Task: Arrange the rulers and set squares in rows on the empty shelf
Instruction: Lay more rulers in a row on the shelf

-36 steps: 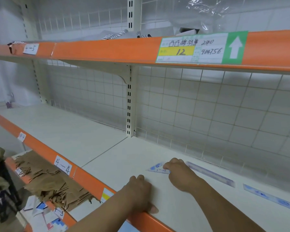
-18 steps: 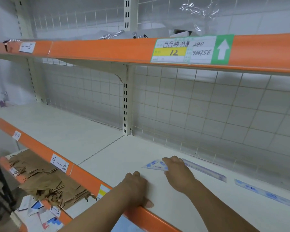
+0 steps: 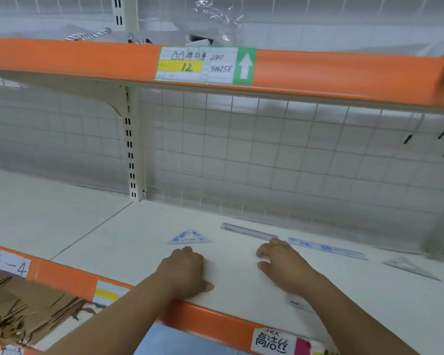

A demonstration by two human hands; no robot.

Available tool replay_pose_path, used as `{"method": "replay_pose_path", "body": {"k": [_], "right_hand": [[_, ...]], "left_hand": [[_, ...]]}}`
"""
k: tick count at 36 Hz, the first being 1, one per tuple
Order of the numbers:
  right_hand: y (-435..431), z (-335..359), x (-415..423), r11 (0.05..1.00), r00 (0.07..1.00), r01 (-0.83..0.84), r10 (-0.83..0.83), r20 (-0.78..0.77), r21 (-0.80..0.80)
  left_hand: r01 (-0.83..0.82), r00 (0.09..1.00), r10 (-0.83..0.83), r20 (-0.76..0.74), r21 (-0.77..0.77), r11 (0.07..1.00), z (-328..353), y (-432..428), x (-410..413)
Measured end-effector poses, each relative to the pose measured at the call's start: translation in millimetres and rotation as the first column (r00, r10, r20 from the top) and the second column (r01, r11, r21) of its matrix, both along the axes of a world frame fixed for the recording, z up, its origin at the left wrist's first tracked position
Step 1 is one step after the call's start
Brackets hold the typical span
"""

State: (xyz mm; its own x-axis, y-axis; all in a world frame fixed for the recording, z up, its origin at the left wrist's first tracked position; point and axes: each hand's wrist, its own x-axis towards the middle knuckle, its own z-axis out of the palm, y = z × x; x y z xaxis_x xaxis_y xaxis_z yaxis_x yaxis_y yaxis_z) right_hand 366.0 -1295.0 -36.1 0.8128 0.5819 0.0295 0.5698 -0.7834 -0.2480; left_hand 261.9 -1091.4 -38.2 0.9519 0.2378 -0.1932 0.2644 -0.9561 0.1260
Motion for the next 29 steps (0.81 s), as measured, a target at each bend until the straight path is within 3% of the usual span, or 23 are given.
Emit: {"method": "replay_pose_path", "body": {"k": [15,29], "right_hand": [[-111,7,-27,0.978,0.974,0.132,-0.158,-0.159,-0.161],[-119,5,-36,0.961,0.954,0.204,-0.238,-0.184,-0.187]], "left_hand": [[0.250,0.968,-0.249,0.027,-0.057,0.966,3,-67,25],[0.335,0.942,-0.335,0.011,-0.078,0.939,4,-79,25]]}}
